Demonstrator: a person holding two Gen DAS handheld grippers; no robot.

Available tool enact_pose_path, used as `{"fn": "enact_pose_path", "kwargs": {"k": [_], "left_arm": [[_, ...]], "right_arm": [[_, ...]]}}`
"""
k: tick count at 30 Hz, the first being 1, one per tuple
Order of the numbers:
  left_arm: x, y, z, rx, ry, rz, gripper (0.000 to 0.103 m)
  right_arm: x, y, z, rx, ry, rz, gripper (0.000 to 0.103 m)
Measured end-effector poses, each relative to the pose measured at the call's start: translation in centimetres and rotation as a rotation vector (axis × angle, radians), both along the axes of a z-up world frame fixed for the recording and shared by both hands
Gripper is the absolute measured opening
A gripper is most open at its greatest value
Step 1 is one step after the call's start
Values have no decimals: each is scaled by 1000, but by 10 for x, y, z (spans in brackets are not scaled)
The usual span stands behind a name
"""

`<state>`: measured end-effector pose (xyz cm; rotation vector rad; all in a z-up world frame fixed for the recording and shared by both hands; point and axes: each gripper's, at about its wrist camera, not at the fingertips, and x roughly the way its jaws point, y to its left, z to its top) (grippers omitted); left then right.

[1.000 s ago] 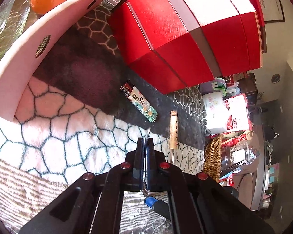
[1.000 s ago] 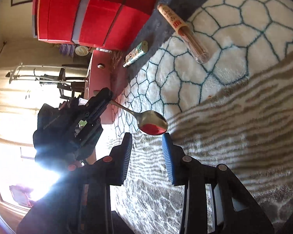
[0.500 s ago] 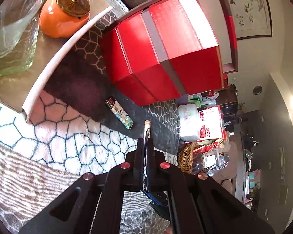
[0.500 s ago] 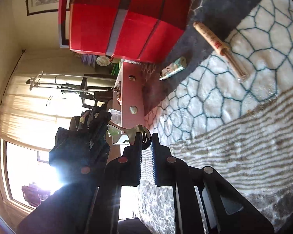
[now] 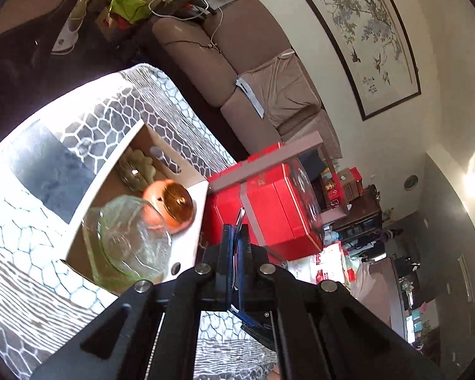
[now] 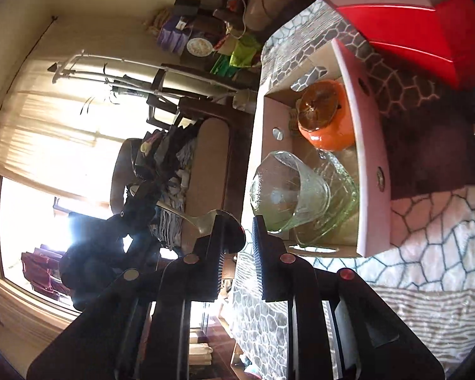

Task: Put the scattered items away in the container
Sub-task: 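Carry the spoon with the left tool over the glass bowl in the box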

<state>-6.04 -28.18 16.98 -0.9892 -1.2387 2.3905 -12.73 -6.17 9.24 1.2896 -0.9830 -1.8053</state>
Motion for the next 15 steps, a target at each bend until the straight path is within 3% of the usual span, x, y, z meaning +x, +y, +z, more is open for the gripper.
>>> {"fn": "enact_pose_path", "kwargs": {"k": [6,11,15], "left_arm": [[-20,-41,-25,-35,-31,34,2],[-32,-43,-47,-74,-61,16,2],[-41,-37,-60,-130,-83,6,2]], "right_arm": [[-16,-34,3,223,53,22,18],[-17,-36,15,446,154,51,18],[-12,-41,22,531,212,84,18]]}}
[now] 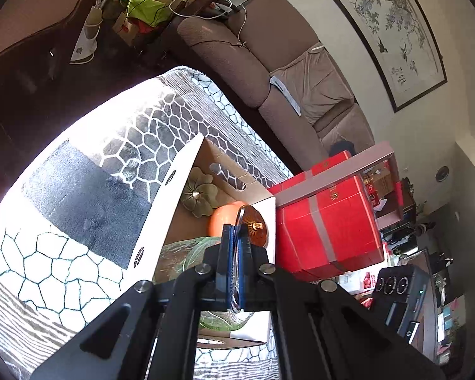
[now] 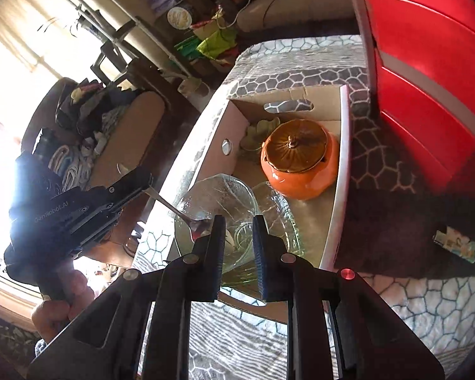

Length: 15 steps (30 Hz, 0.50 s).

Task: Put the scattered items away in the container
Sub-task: 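Carry the spoon with the left tool over the glass bowl in the box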

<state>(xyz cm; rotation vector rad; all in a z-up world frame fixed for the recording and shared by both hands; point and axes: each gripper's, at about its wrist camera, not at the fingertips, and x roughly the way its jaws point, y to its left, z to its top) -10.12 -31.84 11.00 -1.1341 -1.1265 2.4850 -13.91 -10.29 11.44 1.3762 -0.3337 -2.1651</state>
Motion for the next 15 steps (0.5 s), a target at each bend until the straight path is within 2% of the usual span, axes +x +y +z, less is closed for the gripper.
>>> {"fn": "enact_pose_path", "kwargs": {"k": [3,11,15], "left_arm": [[-5,4,-4,-45,-2,-2,2],[-7,23,-10,-233,25,-11,2],[-6,28,-16,-276,24,-15,2]], "right_arm": [[5,-5,4,23,14,18,18],[13,-8,12,42,35,50,18],[14,-7,10,40,30,51,18]]}}
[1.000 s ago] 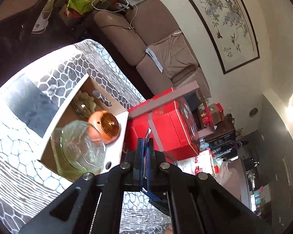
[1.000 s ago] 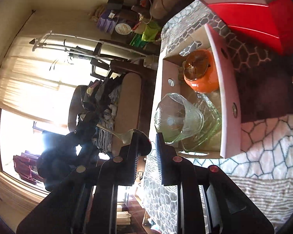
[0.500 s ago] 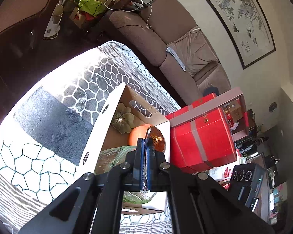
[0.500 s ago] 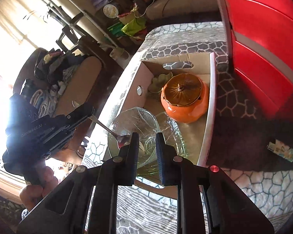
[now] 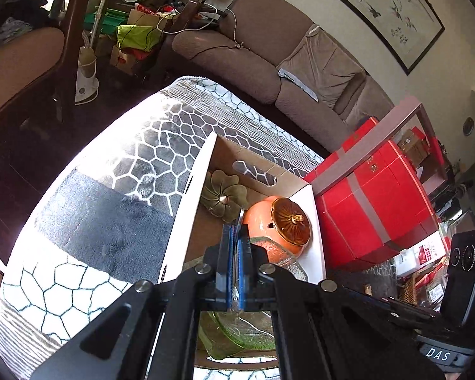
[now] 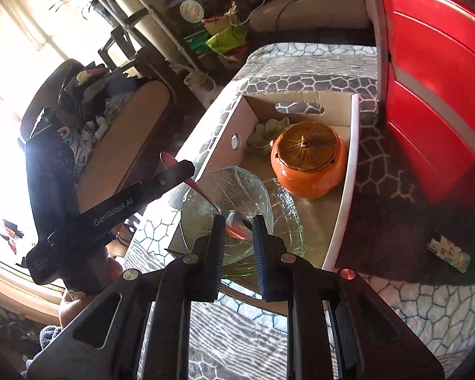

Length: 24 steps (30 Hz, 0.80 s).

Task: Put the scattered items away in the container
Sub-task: 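Carry the spoon with the left tool over the glass bowl in the box, then lower the spoon into the glass bowl and open the left tool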

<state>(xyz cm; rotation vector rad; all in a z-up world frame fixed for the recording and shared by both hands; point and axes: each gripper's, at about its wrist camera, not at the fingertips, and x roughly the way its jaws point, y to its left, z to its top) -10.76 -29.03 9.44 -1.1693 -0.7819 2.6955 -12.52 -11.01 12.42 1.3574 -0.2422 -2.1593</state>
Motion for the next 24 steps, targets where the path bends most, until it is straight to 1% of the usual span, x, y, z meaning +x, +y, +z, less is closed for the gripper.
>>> {"fn": "enact_pose_path", "kwargs": {"k": [7,11,12,13,14,15,16,20,24], "left_arm": [[2,1,-5,-16,-5,10,2],[1,-2,-8,-4,-27,19,3],[1,-2,-9,-3,-44,19,11],[1,-3,-9,2,-61,25,26],[2,-4,-9,12,-68,34,34],[4,-6,-8,21,-63,42,47],[6,-7,-6,20,-55,50,53],[17,-5,6,-9,-53,44,54],[39,4,21,-54,-38,38,54]], "right_arm": [[4,0,-9,1,-16,6,18],[7,-1,-13,12,-18,13,18],[7,-1,-13,20,-16,14,18],[8,-2,-14,32,-16,15,18],[9,-2,-15,43,-16,14,18],[10,-2,-15,45,-16,12,18],[11,-1,-15,42,-18,11,18],[17,0,-11,46,-11,13,18],[26,4,-5,71,7,10,18]]}}
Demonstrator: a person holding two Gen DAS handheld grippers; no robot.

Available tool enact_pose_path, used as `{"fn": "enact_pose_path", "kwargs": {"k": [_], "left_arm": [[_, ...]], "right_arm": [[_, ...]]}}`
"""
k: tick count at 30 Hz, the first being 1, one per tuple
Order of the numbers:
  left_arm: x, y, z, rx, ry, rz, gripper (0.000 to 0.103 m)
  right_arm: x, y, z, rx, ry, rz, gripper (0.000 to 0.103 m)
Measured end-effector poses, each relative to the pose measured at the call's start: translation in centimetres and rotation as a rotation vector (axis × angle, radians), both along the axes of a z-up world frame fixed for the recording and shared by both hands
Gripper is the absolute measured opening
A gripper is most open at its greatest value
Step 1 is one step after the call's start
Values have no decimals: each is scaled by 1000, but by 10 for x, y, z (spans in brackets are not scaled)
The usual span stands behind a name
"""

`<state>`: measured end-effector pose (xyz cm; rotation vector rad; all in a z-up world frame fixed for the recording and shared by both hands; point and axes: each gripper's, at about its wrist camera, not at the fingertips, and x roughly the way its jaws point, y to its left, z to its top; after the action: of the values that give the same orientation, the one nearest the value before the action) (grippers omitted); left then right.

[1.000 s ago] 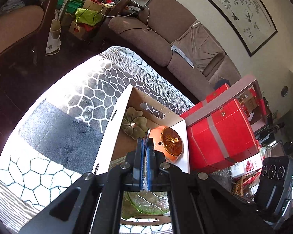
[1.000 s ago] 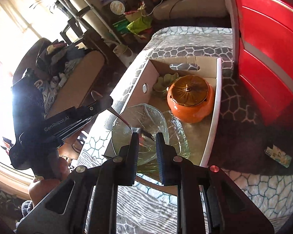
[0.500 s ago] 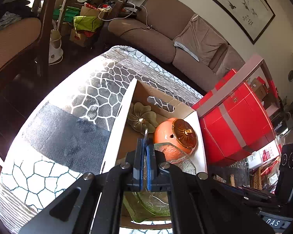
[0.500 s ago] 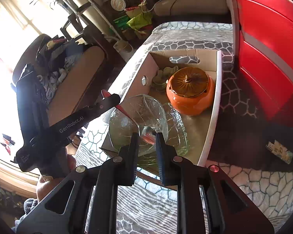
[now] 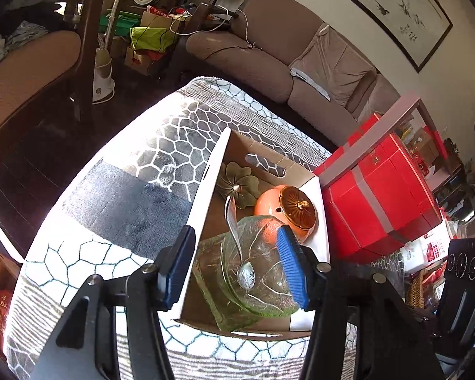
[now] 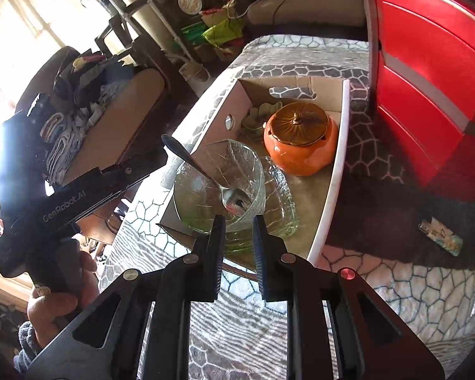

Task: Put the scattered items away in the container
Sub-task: 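Lower the spoon into the glass bowl and open the left tool, then move the right tool to the wooden incense tube on the cloth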

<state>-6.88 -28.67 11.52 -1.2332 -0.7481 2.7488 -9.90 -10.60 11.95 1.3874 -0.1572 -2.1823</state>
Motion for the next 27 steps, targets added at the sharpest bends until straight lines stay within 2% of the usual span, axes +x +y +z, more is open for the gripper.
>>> {"fn": "enact_pose_path", "kwargs": {"k": [2,6,11,22,24,27], "left_arm": [[10,9,7,-44,-3,-18,54],[29,33,20,-183,-16,-36,54],[52,60,37,-269,1,-57,54],[80,103,59,-299,11,-104,54],[83,111,58,-297,8,-115,54],[87,129,53,-287,-4,-150,54]], "right_arm": [[7,2,4,27,20,3,18],[26,9,11,80,54,9,18],[47,24,20,109,74,9,18],[78,64,32,108,103,-15,21],[82,79,31,122,116,-29,26],[83,118,27,126,113,-76,27]]}}
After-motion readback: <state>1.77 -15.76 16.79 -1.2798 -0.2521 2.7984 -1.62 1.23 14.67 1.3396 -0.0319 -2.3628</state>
